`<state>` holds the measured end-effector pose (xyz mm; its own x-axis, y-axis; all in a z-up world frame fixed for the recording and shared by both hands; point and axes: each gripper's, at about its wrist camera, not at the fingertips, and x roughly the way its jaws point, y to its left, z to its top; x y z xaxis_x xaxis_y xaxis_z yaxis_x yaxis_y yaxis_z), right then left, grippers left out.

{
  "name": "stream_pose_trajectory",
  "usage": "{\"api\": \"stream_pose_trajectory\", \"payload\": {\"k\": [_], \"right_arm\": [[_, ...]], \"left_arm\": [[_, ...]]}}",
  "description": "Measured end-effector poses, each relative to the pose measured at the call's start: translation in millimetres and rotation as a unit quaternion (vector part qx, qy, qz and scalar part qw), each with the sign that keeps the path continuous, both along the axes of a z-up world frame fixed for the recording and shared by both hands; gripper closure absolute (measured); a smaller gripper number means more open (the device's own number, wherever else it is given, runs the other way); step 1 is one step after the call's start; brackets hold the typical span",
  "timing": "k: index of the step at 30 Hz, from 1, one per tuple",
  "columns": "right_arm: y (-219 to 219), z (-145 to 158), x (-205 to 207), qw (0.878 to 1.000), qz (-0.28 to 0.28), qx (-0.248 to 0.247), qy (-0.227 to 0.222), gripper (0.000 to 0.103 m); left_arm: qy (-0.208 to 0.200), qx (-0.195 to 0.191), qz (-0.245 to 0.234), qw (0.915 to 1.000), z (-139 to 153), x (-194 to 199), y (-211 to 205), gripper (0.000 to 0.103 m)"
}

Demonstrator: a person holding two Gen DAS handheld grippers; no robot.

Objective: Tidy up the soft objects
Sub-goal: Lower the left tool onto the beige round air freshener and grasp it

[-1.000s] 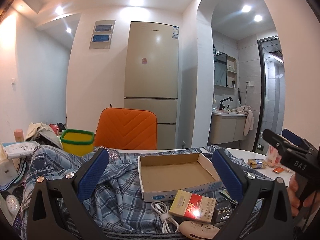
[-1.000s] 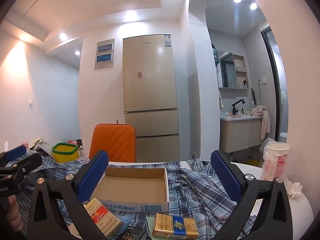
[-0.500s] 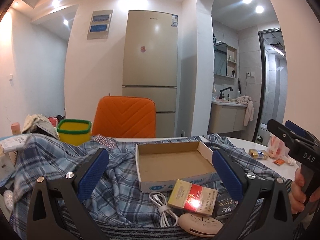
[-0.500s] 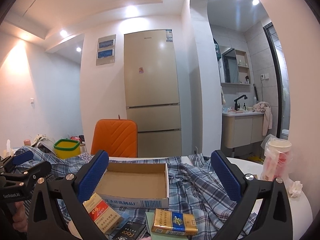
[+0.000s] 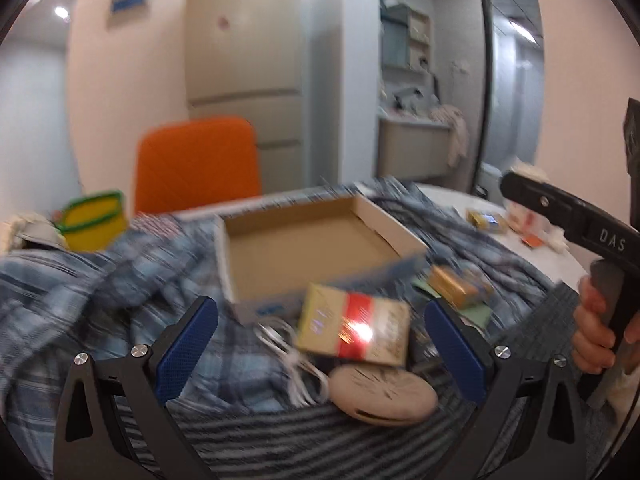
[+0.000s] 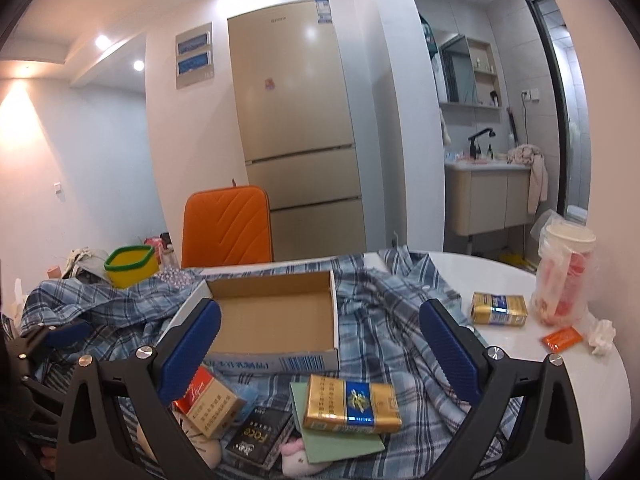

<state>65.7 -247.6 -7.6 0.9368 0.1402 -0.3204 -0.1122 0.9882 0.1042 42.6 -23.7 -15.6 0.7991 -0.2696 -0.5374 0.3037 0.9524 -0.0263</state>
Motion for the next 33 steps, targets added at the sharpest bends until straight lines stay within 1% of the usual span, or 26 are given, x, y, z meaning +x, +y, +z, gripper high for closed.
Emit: {"api": "stream_pose_trajectory", "payload": {"k": [2, 4, 8, 13, 15, 19, 22, 23, 24, 28, 33], "right_arm": [[0.3, -4.2, -0.4, 1.000, 0.005, -0.002, 0.013, 0.002], [0.9, -8.6, -0.7, 1.000, 0.007, -0.005, 0.023, 0.002], [1.2, -9.0, -0.8, 1.000, -0.005, -0.020, 0.018, 0.002], [4.5, -11.2, 0.7, 0.999, -0.004, -0.034, 0.026, 0.002], [8.0, -11.6, 0.3, 0.999, -0.004, -0.044, 0.022, 0.002], [12.2, -12.4, -0.6, 0.999, 0.003, -0.049, 0.024, 0.002], [13.9, -12.6, -1.0, 0.998, 0.005, -0.052, 0.023, 0.002], [14.1, -12.5, -1.2, 0.998, 0.006, -0.053, 0.023, 0.002], [14.2, -12.5, -1.7, 0.998, 0.006, -0.053, 0.021, 0.002], [14.3, -12.6, -1.9, 0.998, 0.006, -0.053, 0.020, 0.002], [13.5, -14.4, -1.9, 0.998, 0.006, -0.055, 0.025, 0.002]], "left_arm": [[0.019, 0.010, -0.019, 0.9996, -5.7, 0.5, -8.6, 0.000], [0.036, 0.035, -0.045, 0.9977, -12.8, 0.1, -20.3, 0.000], [0.066, 0.062, -0.071, 0.9933, -25.2, 0.4, -33.3, 0.000], [0.110, 0.057, -0.102, 0.9871, -37.5, 7.3, -36.6, 0.000], [0.123, 0.063, -0.106, 0.9847, -42.5, 9.4, -39.4, 0.001], [0.137, 0.079, -0.113, 0.9810, -51.2, 13.3, -44.3, 0.001], [0.158, 0.097, -0.105, 0.9770, -61.7, 18.7, -48.9, 0.001], [0.168, 0.104, -0.104, 0.9747, -65.3, 20.8, -51.2, 0.002], [0.176, 0.104, -0.107, 0.9730, -67.7, 22.6, -51.7, 0.005], [0.187, 0.095, -0.106, 0.9719, -69.1, 25.2, -47.5, 0.009], [0.182, 0.097, -0.101, 0.9733, -67.8, 24.3, -47.4, 0.017]]}}
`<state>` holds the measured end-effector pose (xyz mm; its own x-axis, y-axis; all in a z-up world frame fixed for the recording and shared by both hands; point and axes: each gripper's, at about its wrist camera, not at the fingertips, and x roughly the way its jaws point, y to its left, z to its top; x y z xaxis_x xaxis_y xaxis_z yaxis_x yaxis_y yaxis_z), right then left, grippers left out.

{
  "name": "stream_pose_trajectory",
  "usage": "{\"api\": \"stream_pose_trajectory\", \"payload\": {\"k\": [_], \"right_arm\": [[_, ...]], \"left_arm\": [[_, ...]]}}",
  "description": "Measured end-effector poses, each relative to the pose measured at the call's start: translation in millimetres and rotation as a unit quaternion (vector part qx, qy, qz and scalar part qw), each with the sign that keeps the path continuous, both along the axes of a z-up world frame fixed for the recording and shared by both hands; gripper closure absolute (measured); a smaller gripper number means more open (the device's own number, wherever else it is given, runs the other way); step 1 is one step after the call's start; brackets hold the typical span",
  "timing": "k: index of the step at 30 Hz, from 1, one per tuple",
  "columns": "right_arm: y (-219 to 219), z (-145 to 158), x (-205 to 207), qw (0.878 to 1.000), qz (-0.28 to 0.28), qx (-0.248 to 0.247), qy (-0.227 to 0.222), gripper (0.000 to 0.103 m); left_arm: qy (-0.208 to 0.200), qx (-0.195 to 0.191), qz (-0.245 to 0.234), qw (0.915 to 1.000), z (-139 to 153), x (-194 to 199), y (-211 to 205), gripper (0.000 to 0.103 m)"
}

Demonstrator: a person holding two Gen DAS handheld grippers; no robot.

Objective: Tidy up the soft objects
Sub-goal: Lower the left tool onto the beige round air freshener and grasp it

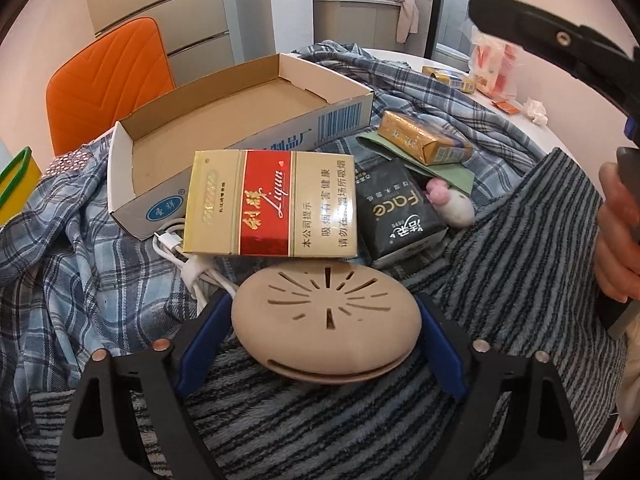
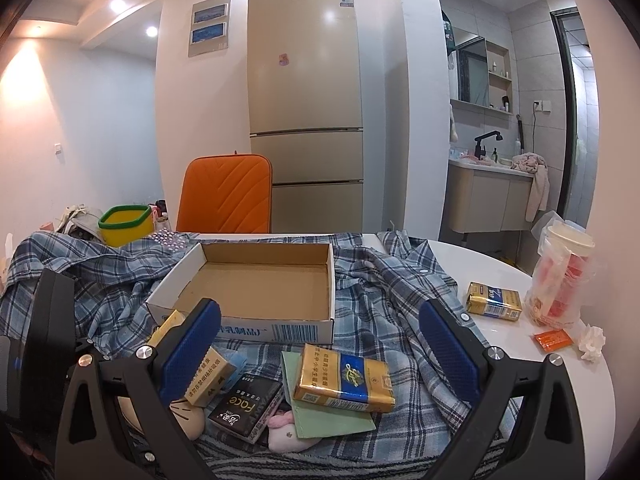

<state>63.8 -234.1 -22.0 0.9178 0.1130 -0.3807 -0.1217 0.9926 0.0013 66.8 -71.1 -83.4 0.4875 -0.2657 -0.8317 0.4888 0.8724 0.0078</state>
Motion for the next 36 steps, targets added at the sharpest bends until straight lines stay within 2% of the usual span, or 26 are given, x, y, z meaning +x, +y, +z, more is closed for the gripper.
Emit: {"api": "stream_pose_trajectory", "payload": {"k": [5, 6, 7, 9, 12, 14, 16, 18, 29, 30, 31, 32, 33, 34, 36], "right_arm": [[-1.9, 0.5, -0.2, 1.000, -0.004, 0.001, -0.002, 0.002], [-3.1, 0.9, -0.5, 1.000, -0.006, 0.002, -0.003, 0.002], [-3.8, 1.2, -0.7, 1.000, -0.008, 0.003, -0.004, 0.002], [-5.4, 1.4, 0.3, 1.000, -0.012, 0.006, -0.004, 0.002], [-6.4, 0.2, 3.2, 1.000, -0.012, 0.009, 0.004, 0.002], [-5.6, -0.7, 3.9, 1.000, -0.010, 0.008, 0.007, 0.002], [-5.0, -0.8, 4.2, 1.000, -0.009, 0.006, 0.006, 0.002], [-5.1, -0.9, 4.2, 1.000, -0.009, 0.006, 0.006, 0.002], [-5.4, -1.0, 4.2, 1.000, -0.009, 0.007, 0.006, 0.002], [-5.3, -1.1, 4.3, 1.000, -0.010, 0.006, 0.006, 0.002], [-5.4, -1.1, 4.3, 1.000, -0.010, 0.007, 0.006, 0.002], [-5.2, -1.2, 4.5, 1.000, -0.010, 0.007, 0.007, 0.002], [-5.4, -1.2, 4.3, 1.000, -0.009, 0.007, 0.007, 0.002], [-5.1, -1.6, 4.2, 1.000, -0.009, 0.007, 0.007, 0.002], [-4.7, -2.4, 4.1, 1.000, -0.009, 0.007, 0.008, 0.002]], "left_arm": [[-0.010, -0.008, 0.002, 0.9999, 4.1, -2.6, 3.2, 0.023], [-0.014, -0.013, 0.003, 0.9998, 5.9, -3.3, 4.5, 0.029], [-0.016, -0.017, 0.004, 0.9997, 7.5, -3.9, 6.2, 0.040], [-0.019, -0.023, 0.004, 0.9996, 9.8, -4.5, 8.0, 0.044], [-0.015, -0.014, 0.007, 0.9998, 7.8, -2.8, 6.7, 0.043], [-0.010, -0.010, 0.006, 0.9999, 5.6, -2.2, 5.0, 0.039], [-0.007, -0.009, 0.005, 0.9999, 4.9, -1.6, 4.0, 0.031], [-0.007, -0.012, 0.009, 0.9999, 5.1, -0.6, 4.9, 0.031], [-0.007, -0.094, 0.066, 0.9933, 17.7, 9.4, 34.9, 0.031], [-0.005, -0.097, 0.072, 0.9927, 17.7, 10.6, 36.9, 0.035], [0.000, -0.101, 0.072, 0.9923, 17.0, 11.6, 38.1, 0.048], [0.006, -0.101, 0.073, 0.9922, 15.6, 13.0, 38.7, 0.053], [0.009, -0.100, 0.076, 0.9921, 14.6, 13.8, 39.5, 0.063], [0.012, -0.099, 0.079, 0.9919, 13.7, 14.7, 39.9, 0.068], [0.014, -0.105, 0.082, 0.9909, 13.6, 15.4, 42.3, 0.073]]}}
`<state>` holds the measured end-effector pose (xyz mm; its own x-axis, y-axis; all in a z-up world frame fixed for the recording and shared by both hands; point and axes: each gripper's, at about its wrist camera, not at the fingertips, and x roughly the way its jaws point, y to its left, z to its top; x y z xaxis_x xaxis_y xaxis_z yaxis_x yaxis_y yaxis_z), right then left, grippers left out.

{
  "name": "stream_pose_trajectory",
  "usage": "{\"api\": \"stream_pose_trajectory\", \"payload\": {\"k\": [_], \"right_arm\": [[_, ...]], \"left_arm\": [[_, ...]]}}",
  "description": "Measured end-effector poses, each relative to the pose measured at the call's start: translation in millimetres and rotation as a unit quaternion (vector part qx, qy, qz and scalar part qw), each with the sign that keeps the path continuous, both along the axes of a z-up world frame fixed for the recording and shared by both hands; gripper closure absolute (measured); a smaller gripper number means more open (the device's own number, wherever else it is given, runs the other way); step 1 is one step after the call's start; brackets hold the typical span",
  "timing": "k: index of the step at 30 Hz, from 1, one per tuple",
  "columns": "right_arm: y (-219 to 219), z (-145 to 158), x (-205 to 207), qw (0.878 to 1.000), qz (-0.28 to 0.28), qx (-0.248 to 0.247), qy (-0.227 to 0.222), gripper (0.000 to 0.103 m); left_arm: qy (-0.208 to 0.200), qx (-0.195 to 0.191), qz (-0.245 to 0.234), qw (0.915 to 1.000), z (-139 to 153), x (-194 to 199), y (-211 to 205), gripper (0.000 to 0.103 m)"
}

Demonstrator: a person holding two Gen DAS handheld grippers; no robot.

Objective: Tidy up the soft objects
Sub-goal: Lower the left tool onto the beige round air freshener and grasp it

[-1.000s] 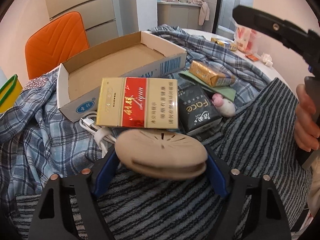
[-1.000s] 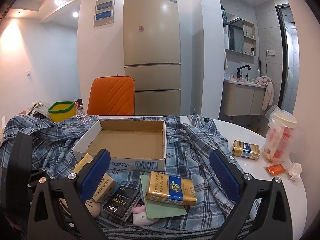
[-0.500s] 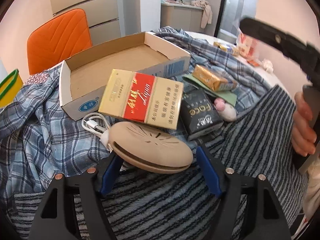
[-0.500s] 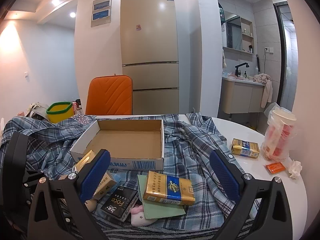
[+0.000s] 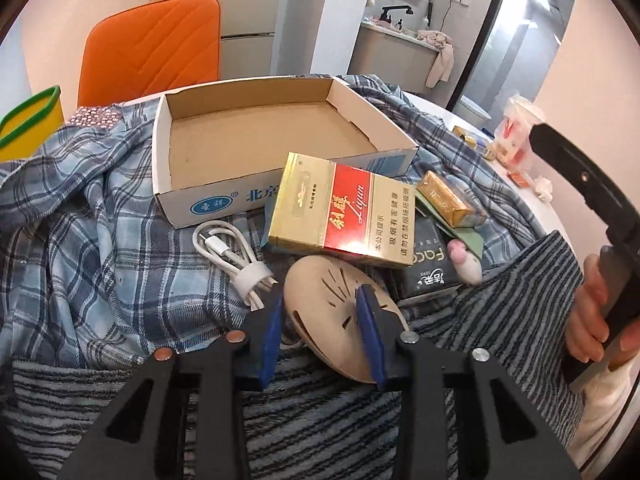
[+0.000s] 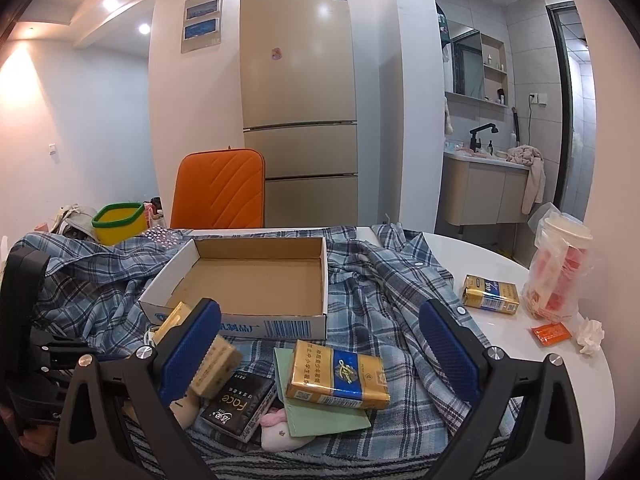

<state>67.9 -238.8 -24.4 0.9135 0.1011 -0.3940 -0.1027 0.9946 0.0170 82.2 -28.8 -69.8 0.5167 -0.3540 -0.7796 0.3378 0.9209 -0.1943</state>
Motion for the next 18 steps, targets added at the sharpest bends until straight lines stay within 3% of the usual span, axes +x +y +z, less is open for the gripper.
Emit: {"api": "stream_pose_trajectory", "payload": {"k": [3, 6, 9, 13, 15, 18], "right_arm": [[-0.1, -0.2, 0.0, 1.000, -0.001, -0.001, -0.001, 0.002], [-1.4, -0.9, 0.5, 1.000, -0.003, -0.001, -0.002, 0.002], [-2.0, -1.7, 0.8, 1.000, -0.003, -0.001, 0.000, 0.002], [-2.5, -1.6, 1.3, 1.000, -0.004, -0.003, 0.000, 0.002], [-2.5, -1.6, 1.3, 1.000, -0.004, -0.003, 0.000, 0.002], [-2.3, -1.6, 1.3, 1.000, -0.004, -0.002, -0.001, 0.002]], "left_arm": [[-0.015, -0.020, 0.003, 0.9997, 8.1, -3.7, 4.6, 0.084], [-0.045, -0.029, -0.006, 0.9985, 22.3, -12.6, 7.1, 0.089], [-0.100, 0.001, -0.006, 0.9949, 37.3, -25.8, 2.3, 0.090], [-0.139, 0.035, -0.005, 0.9896, 44.4, -33.7, -3.3, 0.090], [-0.148, 0.067, -0.007, 0.9867, 40.7, -34.8, -9.7, 0.090], [-0.143, 0.073, -0.011, 0.9870, 35.9, -33.5, -13.5, 0.090]]}}
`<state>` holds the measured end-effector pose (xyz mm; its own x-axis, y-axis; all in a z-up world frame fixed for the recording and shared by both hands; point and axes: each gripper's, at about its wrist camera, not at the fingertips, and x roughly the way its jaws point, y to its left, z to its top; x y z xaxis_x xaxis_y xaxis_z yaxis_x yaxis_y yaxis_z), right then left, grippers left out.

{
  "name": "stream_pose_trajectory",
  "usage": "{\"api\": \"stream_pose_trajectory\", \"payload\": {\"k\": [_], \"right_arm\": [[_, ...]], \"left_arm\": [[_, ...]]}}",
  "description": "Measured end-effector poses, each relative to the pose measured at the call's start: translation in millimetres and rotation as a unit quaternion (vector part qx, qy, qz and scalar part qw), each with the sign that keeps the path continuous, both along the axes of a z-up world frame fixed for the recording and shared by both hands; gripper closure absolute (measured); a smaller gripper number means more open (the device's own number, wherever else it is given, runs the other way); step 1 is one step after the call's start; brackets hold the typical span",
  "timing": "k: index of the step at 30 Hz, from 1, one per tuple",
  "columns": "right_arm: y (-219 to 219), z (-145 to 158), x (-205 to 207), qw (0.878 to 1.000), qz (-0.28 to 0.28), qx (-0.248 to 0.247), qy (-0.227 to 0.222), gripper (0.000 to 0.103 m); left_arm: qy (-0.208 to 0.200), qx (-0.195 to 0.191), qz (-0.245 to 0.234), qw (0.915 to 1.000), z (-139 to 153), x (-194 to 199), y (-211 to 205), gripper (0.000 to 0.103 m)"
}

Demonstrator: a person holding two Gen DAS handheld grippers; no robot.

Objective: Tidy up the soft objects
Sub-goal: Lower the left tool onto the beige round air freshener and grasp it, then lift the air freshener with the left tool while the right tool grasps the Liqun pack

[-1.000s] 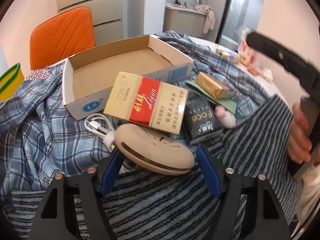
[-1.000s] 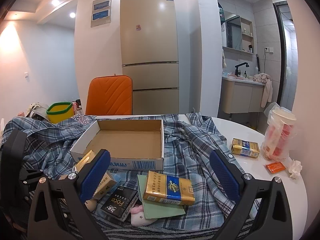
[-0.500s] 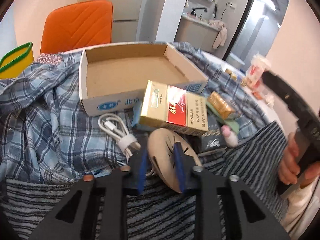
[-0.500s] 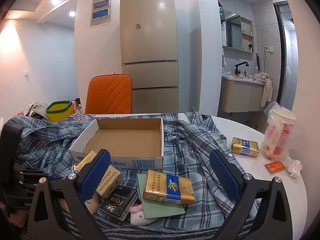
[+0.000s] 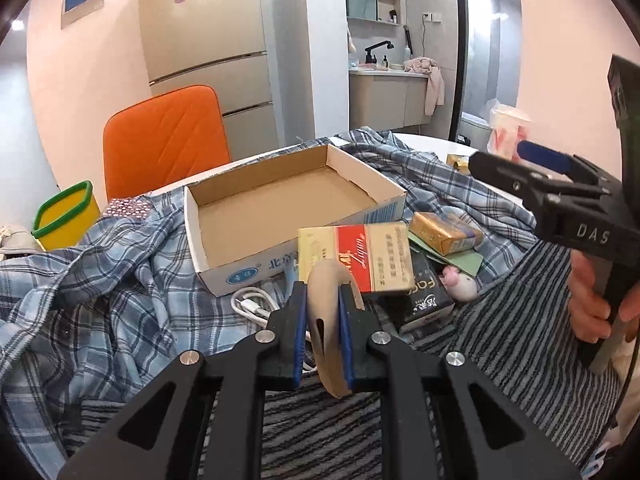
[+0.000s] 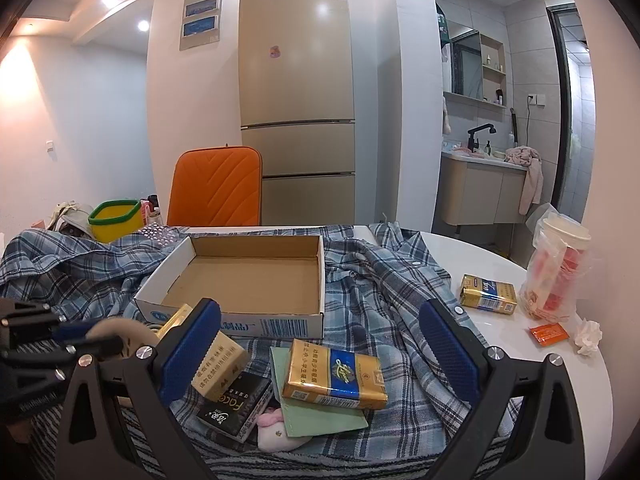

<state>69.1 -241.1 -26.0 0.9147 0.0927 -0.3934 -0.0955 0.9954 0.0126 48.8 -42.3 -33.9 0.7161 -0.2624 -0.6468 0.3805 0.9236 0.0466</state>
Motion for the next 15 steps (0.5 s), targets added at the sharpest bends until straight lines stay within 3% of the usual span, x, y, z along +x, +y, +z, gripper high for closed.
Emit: {"api": "stream_pose_trajectory", "payload": {"k": [6, 11, 13, 15], "right_arm": [[0.0, 0.0, 0.1, 1.000, 0.001, 0.000, 0.001, 0.002], [1.2, 0.4, -0.5, 1.000, 0.004, -0.002, 0.001, 0.002], [1.9, 0.9, -1.6, 1.000, 0.005, -0.003, 0.000, 0.002], [1.5, 1.4, -1.9, 1.000, 0.005, -0.003, -0.001, 0.002]], "left_arm": [[0.034, -0.038, -0.014, 0.9986, -1.3, 6.8, 8.5, 0.088], [0.085, -0.035, -0.029, 0.9953, -18.4, 12.1, 0.0, 0.088], [0.076, -0.017, -0.029, 0.9966, -23.0, 11.1, -5.2, 0.089], [0.076, -0.025, -0.032, 0.9962, -23.9, 11.9, -5.7, 0.092]]}}
